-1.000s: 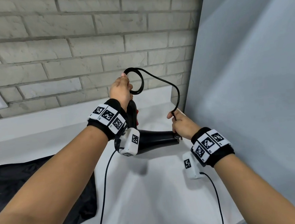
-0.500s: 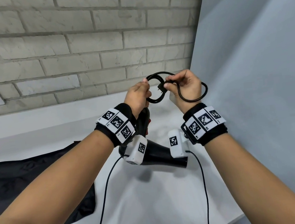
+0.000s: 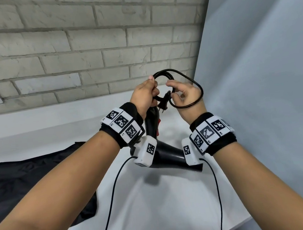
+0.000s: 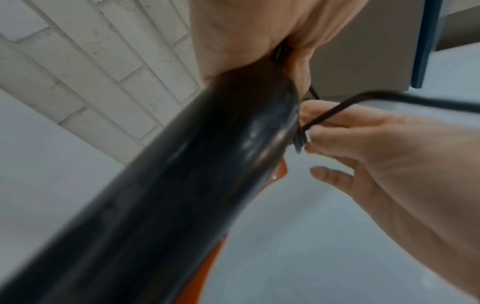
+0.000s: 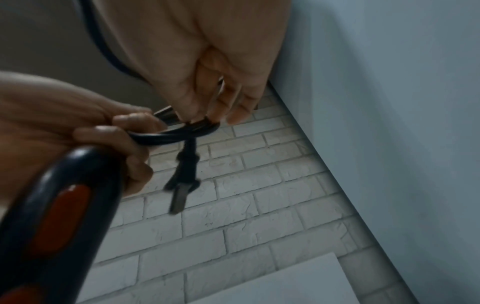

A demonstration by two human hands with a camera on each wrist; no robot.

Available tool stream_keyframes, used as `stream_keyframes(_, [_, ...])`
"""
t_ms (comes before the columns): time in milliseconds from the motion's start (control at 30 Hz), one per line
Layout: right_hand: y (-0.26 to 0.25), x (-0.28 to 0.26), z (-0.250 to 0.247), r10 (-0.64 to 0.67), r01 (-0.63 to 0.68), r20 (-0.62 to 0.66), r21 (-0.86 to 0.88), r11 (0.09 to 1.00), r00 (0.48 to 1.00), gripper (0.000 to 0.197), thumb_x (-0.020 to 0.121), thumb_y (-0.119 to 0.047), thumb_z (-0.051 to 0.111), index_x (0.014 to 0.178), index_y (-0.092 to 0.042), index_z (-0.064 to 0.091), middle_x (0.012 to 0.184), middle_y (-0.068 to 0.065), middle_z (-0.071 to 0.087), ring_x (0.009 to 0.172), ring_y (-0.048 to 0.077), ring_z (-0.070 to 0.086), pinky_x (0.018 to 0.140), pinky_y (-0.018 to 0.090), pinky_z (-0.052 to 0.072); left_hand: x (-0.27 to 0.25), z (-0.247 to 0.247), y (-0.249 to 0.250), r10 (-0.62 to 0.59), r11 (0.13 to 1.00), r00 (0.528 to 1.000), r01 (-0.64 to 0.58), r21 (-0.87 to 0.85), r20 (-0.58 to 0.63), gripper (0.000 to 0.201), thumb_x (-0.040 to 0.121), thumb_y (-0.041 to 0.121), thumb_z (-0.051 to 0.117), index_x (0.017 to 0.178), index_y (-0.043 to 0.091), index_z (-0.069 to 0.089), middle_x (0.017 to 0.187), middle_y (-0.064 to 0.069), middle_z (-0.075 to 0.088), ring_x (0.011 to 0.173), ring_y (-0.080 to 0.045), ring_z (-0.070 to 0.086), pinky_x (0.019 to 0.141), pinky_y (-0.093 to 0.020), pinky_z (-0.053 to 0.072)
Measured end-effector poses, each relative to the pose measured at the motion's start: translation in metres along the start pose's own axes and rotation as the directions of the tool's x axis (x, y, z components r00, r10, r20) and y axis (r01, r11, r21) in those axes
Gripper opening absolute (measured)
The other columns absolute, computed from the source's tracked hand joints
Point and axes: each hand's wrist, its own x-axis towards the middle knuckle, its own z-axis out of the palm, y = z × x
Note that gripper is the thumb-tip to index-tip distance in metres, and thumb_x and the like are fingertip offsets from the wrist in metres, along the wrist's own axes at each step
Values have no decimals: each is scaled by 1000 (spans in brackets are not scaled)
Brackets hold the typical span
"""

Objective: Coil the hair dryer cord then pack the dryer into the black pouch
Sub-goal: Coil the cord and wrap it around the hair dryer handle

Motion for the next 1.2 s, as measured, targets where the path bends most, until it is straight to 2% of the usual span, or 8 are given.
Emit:
stream_keyframes(100, [12,-9,0,57,-54,-35,74,996,998,22,73,4,54,89,-6,65,91,-10,53,72,-4,51,69,7,42,1,-4,4,8,999,1000,-9,-50,-23,37,101,33,28,70,16,41,37,14,34,33,-1,22,37,-14,18])
stream_keyframes(200, [19,-11,-2,156,-156,7,13,988,988,19,78,3,53,93,-5,61,89,4,56,72,8,51,67,14,40,2,-5,7,19,999,1000,-19,-36,3,37,101,33,28,70,16,40,38,14,34,35,-1,22,38,-15,17])
stream_keyframes(367, [19,4,-7,163,-254,391,191,948,906,45,79,3,53,120,-15,47,120,3,53,113,24,52,98,30,39,0,-3,9,18,999,998,-16,-37,52,37,101,33,27,71,16,41,39,13,34,34,0,22,37,-15,16])
stream_keyframes(500, [19,6,-7,107,-339,584,305,890,805,42,70,-6,60,101,-31,47,106,-11,57,103,-5,55,92,22,38,0,-6,10,23,999,998,-20,-48,64,38,101,35,25,71,17,41,40,12,33,32,-2,21,45,-22,16])
stream_keyframes(700, [18,7,-4,125,-291,492,277,916,861,32,85,18,41,109,-3,44,75,1,53,60,-9,57,64,8,43,0,-9,11,37,999,997,-35,-35,74,39,102,35,23,70,18,39,39,12,32,32,-1,20,34,-14,17])
stream_keyframes(833, [28,17,-9,242,-279,367,50,959,898,37,80,15,38,74,-19,52,64,-4,49,49,-2,51,55,18,45,-1,-13,10,19,999,994,-16,-28,110,40,101,35,24,69,17,39,40,14,31,32,0,20,40,-18,13])
stream_keyframes(1033, [42,23,-34,514,-294,400,-494,818,759,35,82,3,37,96,-15,63,91,11,57,82,24,53,72,28,44,-1,-18,11,3,1000,993,-4,13,120,41,101,36,26,68,17,40,41,15,29,33,-1,19,35,-13,16])
stream_keyframes(1200, [41,15,-23,554,-390,564,-394,832,612,38,81,7,39,95,-21,62,85,4,58,85,21,53,70,27,45,2,-13,8,18,1000,994,-19,15,104,40,101,34,25,68,17,41,40,15,31,34,0,20,34,-13,17])
